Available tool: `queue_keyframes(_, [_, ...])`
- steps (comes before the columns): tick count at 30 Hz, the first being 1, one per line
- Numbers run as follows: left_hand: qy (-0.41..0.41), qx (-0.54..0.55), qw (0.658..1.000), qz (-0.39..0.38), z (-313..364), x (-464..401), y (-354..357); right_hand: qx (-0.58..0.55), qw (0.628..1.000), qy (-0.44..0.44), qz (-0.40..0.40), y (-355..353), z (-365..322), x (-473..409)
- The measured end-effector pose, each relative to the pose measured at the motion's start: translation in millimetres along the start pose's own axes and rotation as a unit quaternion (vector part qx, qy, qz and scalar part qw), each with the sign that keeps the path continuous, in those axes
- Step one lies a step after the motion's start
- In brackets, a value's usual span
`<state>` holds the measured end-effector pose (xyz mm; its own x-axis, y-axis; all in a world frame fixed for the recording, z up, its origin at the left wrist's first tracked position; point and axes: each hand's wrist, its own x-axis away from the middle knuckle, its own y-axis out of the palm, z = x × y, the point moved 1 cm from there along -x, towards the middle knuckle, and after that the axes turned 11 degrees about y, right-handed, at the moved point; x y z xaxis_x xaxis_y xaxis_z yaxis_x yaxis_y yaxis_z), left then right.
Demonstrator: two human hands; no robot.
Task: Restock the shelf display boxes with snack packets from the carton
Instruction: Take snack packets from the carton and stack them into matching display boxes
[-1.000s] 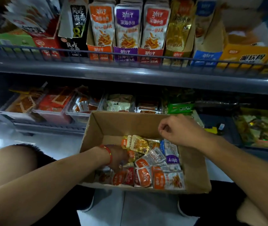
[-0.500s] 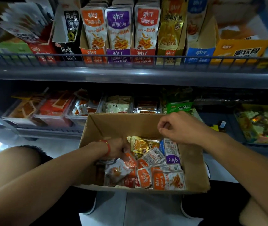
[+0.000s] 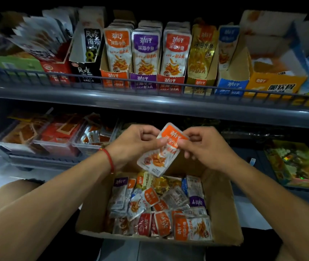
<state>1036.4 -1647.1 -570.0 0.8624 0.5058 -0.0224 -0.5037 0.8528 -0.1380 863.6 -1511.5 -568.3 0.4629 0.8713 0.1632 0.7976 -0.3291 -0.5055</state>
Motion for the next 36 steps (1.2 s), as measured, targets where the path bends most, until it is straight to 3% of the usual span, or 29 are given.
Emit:
queue_keyframes(4, [-0.004,-0.002,1.0,0.002,13,4,-13,-0.119,0.992,0.034,0.011,-4,-12,8])
queue_keyframes(8, [0.01,-0.027,0.999,0.036,25,4,-26,-0.139,0.989,0.049,-0.01,-1,-22,13])
queue_keyframes(12, [0.044,-0.09,0.993,0.061,36,-2,-46,-0.035,0.997,-0.002,0.067,0,-49,5])
queue_keyframes(15, [0.087,-0.055,0.988,0.111,42,-8,-69,0.016,0.991,-0.058,0.12,-3,-88,-11])
queue_keyframes(18, [0.161,-0.025,0.956,0.244,43,-16,-93,0.084,0.968,-0.146,0.186,-13,-138,-35])
queue_keyframes(22, [0.175,-0.088,0.897,0.395,36,-21,-117,0.183,0.918,-0.218,0.276,-17,-206,-67])
queue_keyframes(27, [0.227,-0.185,0.868,0.4,36,-20,-118,0.311,0.865,-0.252,0.304,-6,-253,-107])
queue_keyframes(36, [0.217,-0.182,0.868,0.408,40,-17,-122,0.445,0.825,-0.207,0.281,10,-263,-147])
